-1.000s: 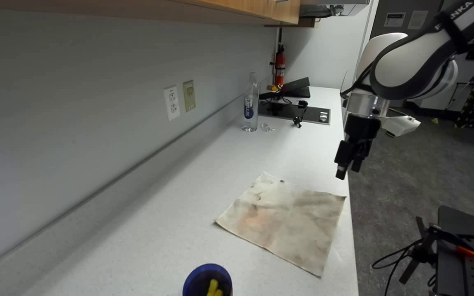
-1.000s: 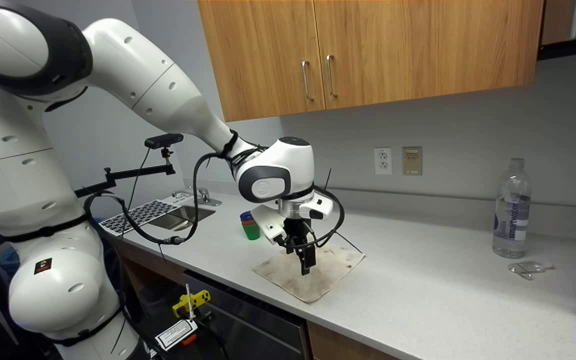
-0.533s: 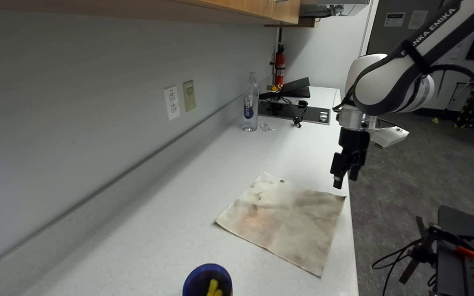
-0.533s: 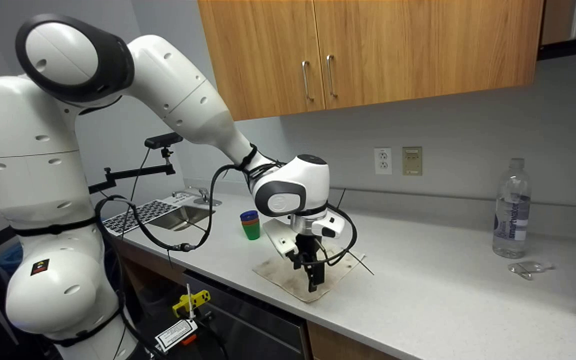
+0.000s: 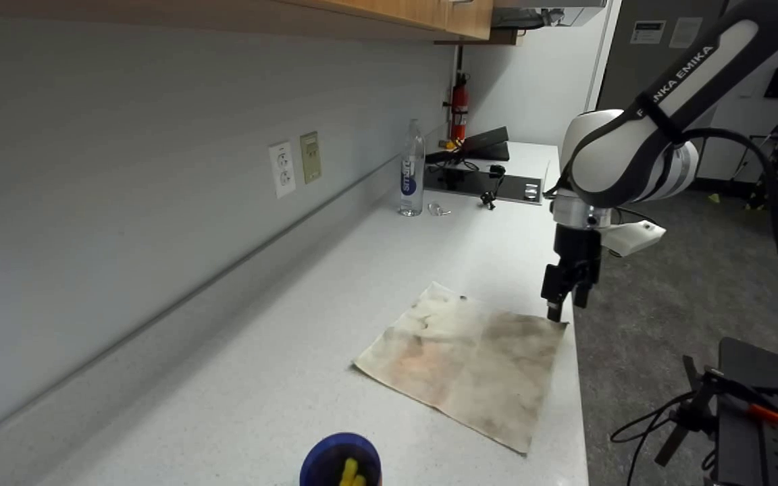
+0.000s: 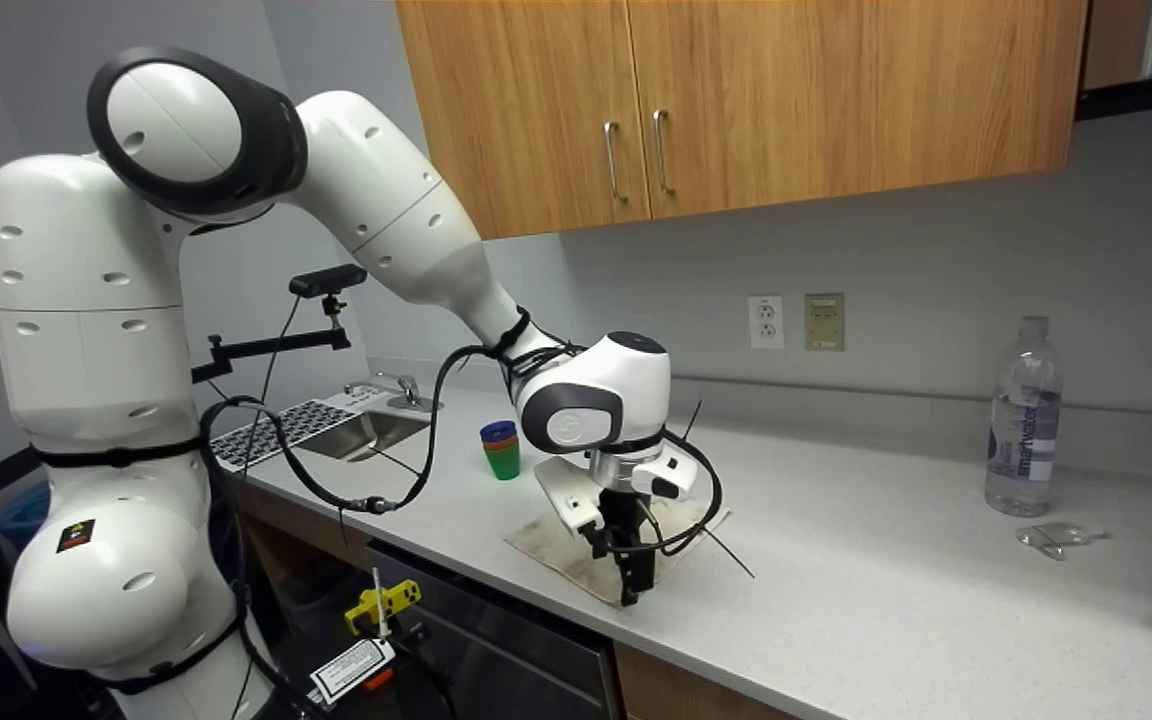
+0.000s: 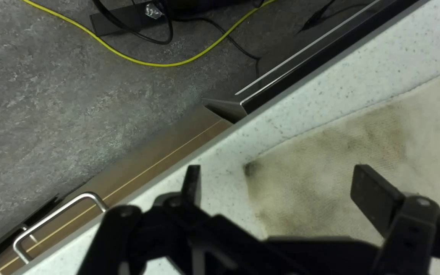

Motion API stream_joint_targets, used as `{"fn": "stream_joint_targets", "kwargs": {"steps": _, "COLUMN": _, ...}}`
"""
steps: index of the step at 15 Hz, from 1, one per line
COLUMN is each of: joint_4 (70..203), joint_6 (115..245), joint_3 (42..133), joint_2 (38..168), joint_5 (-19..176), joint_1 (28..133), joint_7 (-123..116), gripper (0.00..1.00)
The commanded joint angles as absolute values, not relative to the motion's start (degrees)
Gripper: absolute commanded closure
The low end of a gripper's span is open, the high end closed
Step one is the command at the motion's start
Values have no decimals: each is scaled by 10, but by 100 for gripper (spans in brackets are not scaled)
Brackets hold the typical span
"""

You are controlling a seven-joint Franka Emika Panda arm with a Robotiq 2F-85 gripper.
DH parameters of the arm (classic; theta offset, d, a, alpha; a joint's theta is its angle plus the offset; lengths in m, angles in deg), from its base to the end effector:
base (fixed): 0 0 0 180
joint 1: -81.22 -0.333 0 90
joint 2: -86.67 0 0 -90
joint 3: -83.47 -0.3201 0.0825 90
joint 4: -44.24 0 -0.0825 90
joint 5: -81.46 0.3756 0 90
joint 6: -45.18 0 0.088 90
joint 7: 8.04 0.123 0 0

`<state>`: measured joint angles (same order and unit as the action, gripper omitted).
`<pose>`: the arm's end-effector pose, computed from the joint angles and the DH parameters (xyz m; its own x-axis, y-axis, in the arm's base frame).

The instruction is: Bring the bottom right corner of the towel over to the upper left corner, bring the bottom left corner to the top right corner

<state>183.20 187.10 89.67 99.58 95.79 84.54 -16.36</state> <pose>0.4611 -0.0777 0.1986 0.9627 -0.2160 -0.1629 -0.2365 -0.9644 -0.1184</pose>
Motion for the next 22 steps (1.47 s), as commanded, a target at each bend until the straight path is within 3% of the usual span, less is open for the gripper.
{"fn": "stream_joint_targets", "kwargs": {"steps": 1, "joint_4": 1830, "joint_6": 1867, "joint_3": 879, "joint_2": 998, "joint_5": 963, "joint_1": 863, "joint_7": -167, "gripper": 0}}
{"fn": "stream_joint_targets", "kwargs": {"steps": 18, "joint_4": 1804, "joint_6": 1938, "joint_3": 849, "joint_2": 1082, "joint_5": 964, "joint_1": 869, "joint_7": -149, "gripper": 1}}
{"fn": "stream_joint_targets", "kwargs": {"steps": 20, "joint_4": 1797, "joint_6": 1933, "joint_3": 847, "joint_2": 1087, "joint_5": 967, "joint_1": 871, "joint_7": -145, "gripper": 26}}
{"fn": "stream_joint_targets", "kwargs": {"steps": 22, "joint_4": 1794, "joint_6": 1932, "joint_3": 848, "joint_2": 1088, "joint_5": 964, "joint_1": 871, "joint_7": -137, "gripper": 36}}
